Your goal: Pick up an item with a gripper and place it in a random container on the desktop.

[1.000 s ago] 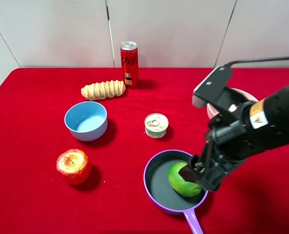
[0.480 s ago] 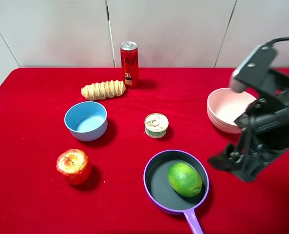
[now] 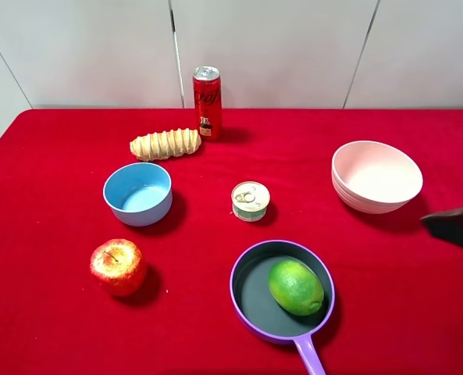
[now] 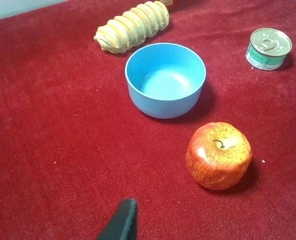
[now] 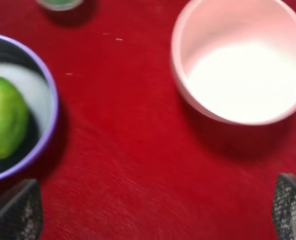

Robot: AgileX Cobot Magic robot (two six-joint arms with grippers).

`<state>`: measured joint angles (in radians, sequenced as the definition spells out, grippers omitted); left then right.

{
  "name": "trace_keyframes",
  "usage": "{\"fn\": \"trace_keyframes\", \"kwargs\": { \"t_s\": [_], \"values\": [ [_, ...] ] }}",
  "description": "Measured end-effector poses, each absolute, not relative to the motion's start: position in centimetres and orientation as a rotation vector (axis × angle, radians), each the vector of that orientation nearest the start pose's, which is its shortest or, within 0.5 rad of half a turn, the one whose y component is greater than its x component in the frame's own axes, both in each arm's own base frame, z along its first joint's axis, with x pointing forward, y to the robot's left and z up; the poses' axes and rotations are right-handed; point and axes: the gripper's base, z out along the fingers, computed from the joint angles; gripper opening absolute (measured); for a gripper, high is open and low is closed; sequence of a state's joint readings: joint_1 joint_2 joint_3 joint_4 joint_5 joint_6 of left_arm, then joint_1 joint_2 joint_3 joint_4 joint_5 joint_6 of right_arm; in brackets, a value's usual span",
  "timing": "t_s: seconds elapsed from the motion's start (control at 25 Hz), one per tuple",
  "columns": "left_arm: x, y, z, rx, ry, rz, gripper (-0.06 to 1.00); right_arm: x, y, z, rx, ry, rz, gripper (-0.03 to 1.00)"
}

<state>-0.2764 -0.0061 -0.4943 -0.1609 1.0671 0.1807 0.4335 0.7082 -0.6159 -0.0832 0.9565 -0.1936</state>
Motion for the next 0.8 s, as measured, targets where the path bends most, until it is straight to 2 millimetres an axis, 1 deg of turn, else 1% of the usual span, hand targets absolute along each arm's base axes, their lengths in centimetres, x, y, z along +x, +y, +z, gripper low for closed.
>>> {"fn": "trace_keyframes", "kwargs": {
  "t_s": [0.16,0.32,0.68,0.8],
  "values": [
    [-0.9,-1.1,27.6,0.472,1.994,-0.252,0.99,8.9,2.4,29.1,-0.672,2.377,-0.048,0.69],
    [-0.9,-1.1,27.6,0.472,1.994,-0.252,0.99,7.1,1.2,29.7,-0.568,2.34,-0.077,0.69],
    [-0.9,-1.1,27.6,0.472,1.994,-0.252,0.99,3.6,-0.1,30.7,-0.499,2.169,-0.123,0.69],
    [-0.9,-1.1,27.6,0.472,1.994,-0.252,0.99,2.6,-0.4,30.8,-0.462,2.123,-0.115,0.69]
  ]
}}
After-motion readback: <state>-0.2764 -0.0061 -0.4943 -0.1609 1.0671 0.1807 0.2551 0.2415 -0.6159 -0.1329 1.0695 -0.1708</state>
